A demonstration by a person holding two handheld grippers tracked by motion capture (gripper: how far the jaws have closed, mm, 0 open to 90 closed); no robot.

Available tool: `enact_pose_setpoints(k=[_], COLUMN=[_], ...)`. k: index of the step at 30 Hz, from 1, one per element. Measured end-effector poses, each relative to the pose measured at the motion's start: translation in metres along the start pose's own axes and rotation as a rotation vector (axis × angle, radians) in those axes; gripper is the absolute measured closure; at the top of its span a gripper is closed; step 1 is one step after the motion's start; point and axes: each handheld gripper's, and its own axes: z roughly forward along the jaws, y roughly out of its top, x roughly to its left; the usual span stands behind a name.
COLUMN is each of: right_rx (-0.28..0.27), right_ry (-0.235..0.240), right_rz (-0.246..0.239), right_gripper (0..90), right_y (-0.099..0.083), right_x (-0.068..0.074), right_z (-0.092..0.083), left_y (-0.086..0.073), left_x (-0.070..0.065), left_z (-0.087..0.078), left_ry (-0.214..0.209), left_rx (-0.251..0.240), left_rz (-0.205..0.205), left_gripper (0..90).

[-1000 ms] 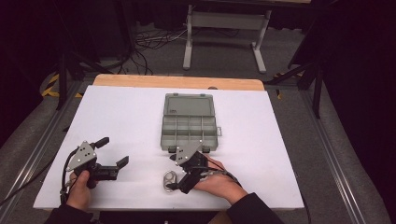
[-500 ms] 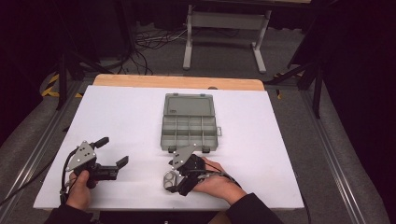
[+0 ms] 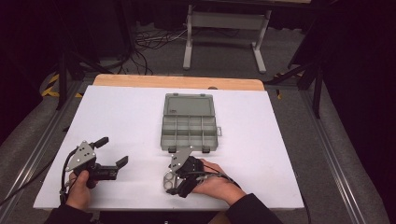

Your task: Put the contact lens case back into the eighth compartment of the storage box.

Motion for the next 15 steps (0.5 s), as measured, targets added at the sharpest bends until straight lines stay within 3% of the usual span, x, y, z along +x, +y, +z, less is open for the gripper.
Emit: enact_pose_setpoints(k=[15], right_rx=[0.063], right_ry=[-0.014], right_rz=[-0.014], right_gripper=[22.7], right_y=[-0.0018], right_x=[0.002], right_z=[0.0112], left_y=[0.0], left_x=[0.0], left_z=[0.0001], left_ry=[-0.002], left_rx=[0.001], left_rz=[0.001], left_gripper=[0.5])
